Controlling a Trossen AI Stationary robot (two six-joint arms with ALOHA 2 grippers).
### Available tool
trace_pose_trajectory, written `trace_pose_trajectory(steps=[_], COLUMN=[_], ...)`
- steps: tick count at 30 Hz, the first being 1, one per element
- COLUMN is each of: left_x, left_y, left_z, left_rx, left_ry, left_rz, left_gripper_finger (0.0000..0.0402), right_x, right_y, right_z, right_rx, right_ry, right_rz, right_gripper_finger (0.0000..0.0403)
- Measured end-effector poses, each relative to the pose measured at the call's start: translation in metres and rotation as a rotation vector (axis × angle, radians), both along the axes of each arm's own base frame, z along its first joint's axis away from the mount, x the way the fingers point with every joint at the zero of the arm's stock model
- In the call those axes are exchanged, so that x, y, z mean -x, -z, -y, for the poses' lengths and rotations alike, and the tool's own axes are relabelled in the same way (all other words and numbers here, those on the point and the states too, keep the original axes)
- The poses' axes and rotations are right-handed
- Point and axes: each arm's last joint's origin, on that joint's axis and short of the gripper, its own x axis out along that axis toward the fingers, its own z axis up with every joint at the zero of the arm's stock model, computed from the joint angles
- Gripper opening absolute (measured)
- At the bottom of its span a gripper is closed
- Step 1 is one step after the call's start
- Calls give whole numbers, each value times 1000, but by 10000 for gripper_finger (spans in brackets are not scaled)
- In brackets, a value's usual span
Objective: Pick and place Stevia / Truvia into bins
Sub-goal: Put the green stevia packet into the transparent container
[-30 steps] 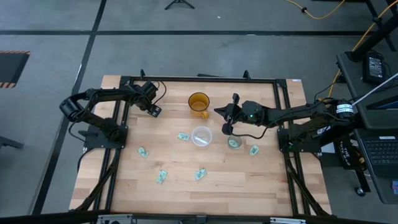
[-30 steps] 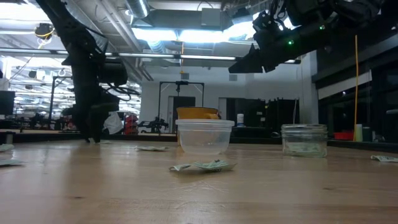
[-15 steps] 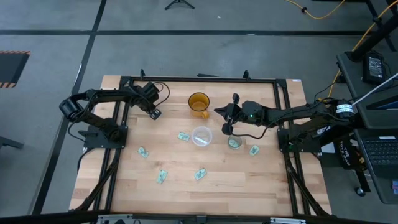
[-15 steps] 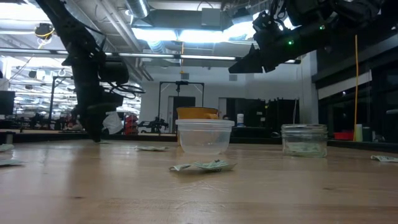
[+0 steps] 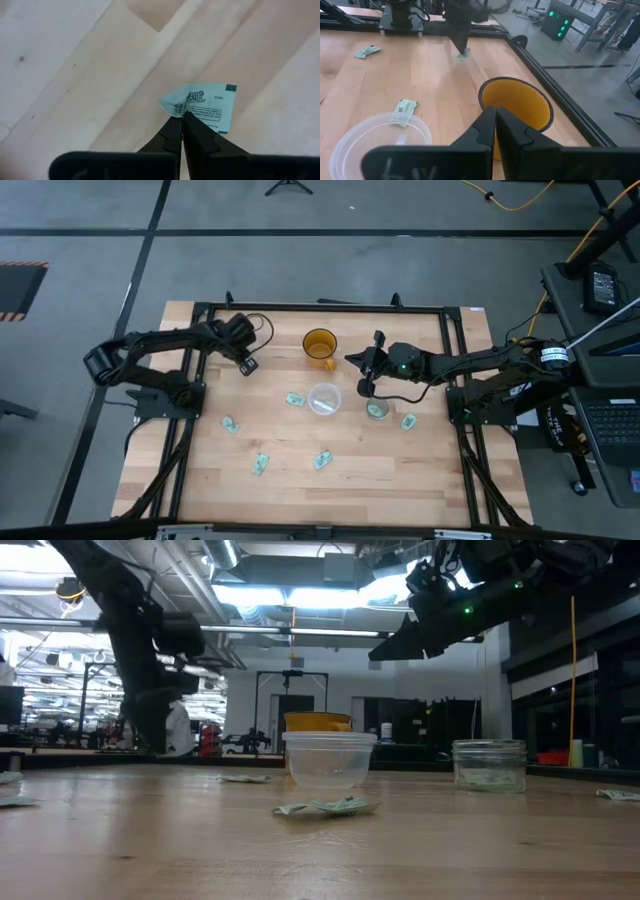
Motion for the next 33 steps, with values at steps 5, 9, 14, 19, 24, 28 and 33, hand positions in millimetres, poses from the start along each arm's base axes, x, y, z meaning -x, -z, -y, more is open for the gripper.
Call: trace_pose_trajectory(steps=[5,9,14,19,24,28,33], left_x=[2,3,6,12,20,26,30], left_y=[-23,-40,-57,-71,-85,-93,-98], left_z=[10,22,35,48,60,68,74], left_rx=[-77,-101,-144,-223,-289,-322,-337], left_ry=[38,137,212,308,366,392,415], left_rz=[105,227,327,391,469,523,563], left_gripper_finger=[3,3,3,3,3,3,3], right_x=[0,0,0,0,0,0,0], right_y=[0,0,0,0,0,0,0], right_z=[0,0,0,-1,-1,-1,-1], right_rx=[-3,-3,-2,-2,-2,-3,-2], right_ry=[1,1,1,-2,-2,-2,-2], right_rz=[-1,3,6,5,4,4,4], right_gripper_finger=[19,19,19,19,19,19,19])
